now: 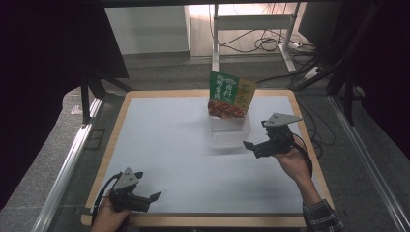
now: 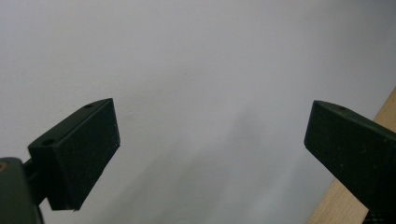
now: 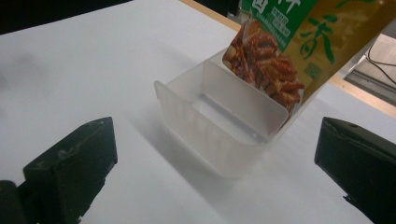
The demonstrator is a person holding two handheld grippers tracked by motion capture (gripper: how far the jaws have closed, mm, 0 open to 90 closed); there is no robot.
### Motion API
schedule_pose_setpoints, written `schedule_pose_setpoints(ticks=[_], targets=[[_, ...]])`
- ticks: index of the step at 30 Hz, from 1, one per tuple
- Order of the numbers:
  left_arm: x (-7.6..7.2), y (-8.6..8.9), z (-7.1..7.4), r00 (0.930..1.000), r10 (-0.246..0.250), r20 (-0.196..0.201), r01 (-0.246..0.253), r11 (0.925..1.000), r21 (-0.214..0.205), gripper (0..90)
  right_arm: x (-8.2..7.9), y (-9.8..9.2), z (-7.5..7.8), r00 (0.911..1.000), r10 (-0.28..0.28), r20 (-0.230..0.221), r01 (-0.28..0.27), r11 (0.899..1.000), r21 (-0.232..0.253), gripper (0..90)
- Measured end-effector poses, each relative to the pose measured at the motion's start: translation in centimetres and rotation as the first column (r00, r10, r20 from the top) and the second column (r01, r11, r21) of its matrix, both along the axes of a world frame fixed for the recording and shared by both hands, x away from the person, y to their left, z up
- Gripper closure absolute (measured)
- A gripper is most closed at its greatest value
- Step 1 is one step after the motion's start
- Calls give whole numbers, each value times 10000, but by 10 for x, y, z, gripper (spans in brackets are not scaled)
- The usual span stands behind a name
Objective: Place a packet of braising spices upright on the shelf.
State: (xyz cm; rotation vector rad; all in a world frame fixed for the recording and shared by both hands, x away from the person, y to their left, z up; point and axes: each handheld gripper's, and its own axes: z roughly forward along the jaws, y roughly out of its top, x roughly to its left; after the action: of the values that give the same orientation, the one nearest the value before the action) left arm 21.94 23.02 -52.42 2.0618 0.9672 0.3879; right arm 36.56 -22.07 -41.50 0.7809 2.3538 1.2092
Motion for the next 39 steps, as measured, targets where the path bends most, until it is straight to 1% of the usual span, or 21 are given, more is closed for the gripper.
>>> schedule_pose_setpoints(ticks=[4,9,15,18,21,28,36,39], targets=[[0,0,0,10000,10,-4,-10,10000,-7,32,-6,-4,-4,9998,-203,-28,203,9997,-125,0],[0,0,0,10000,9,1,-9,10000,5,32,-16,-11,-5,9992,-371,-158,371,9993,-3,0],[0,-1,0,10000,12,-9,-12,10000,6,32,-30,-18,-2,9988,-480,-56,480,9988,-11,0],[1,0,0,10000,1,-3,-1,10000,23,32,-36,-22,-3,9985,-539,-22,539,9985,62,0],[1,0,0,10000,10,-19,-10,10000,35,32,-42,-25,-4,9980,-635,3,635,9980,-19,0],[1,-1,0,10000,15,-24,-14,10000,41,32,-55,-31,-10,9974,-723,75,723,9974,19,0],[0,-1,0,10000,14,-11,-14,10000,58,32,-67,-36,-21,9967,-796,166,794,9968,96,0],[0,-1,0,10000,10,-8,-10,10000,71,32,-71,-39,-26,9965,-826,89,824,9964,207,0]])
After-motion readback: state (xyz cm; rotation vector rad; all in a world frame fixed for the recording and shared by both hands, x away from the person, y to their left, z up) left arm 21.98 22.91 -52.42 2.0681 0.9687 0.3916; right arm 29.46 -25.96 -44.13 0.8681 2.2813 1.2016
